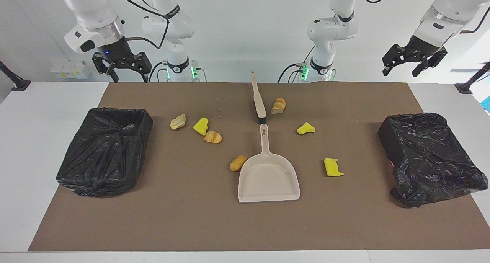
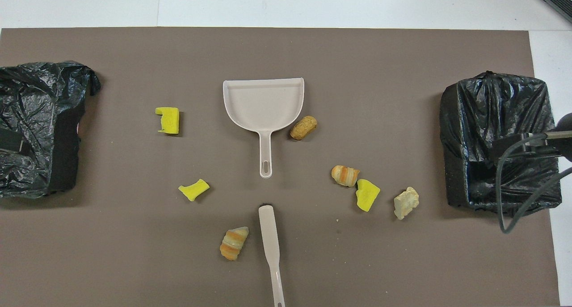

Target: Sweep and dump trash in bin

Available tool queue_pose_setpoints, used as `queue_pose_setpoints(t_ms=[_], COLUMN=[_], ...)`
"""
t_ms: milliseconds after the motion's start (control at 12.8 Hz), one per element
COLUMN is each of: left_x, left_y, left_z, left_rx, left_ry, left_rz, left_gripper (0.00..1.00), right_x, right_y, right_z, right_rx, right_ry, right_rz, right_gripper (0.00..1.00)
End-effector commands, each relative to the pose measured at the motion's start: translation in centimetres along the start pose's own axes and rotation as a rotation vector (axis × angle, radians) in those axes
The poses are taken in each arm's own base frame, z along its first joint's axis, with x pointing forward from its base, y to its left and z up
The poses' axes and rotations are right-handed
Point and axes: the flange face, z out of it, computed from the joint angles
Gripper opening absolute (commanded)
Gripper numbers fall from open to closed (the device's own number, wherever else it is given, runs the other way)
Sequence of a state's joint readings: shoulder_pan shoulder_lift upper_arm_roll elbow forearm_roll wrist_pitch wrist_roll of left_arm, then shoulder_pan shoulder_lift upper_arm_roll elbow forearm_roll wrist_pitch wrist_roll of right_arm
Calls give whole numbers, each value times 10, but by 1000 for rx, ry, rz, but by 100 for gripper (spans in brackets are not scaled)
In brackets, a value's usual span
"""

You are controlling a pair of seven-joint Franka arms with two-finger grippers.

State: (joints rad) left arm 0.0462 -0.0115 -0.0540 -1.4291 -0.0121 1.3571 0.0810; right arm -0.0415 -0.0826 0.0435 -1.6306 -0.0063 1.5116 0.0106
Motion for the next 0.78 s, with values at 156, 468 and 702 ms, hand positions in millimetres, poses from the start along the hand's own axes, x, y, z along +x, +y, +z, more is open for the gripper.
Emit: queue_pose_setpoints(t_ms=[156, 468, 702], left_x=[-4, -5, -6], left_y=[-3, -2, 1], left_z=[-2, -2, -1], left_rx=[11, 10, 10], left_ry=[3, -6, -14], left_rz=[1, -5, 1], left_gripper=[100, 100, 100], right_x=[-10, -11, -10], right_y=[5, 3, 1], right_z=[0, 0, 0], right_rx=[-6, 0, 0], right_ry=[-21, -22, -17], right_rz=[-16, -22, -25], right_gripper=[100, 100, 100])
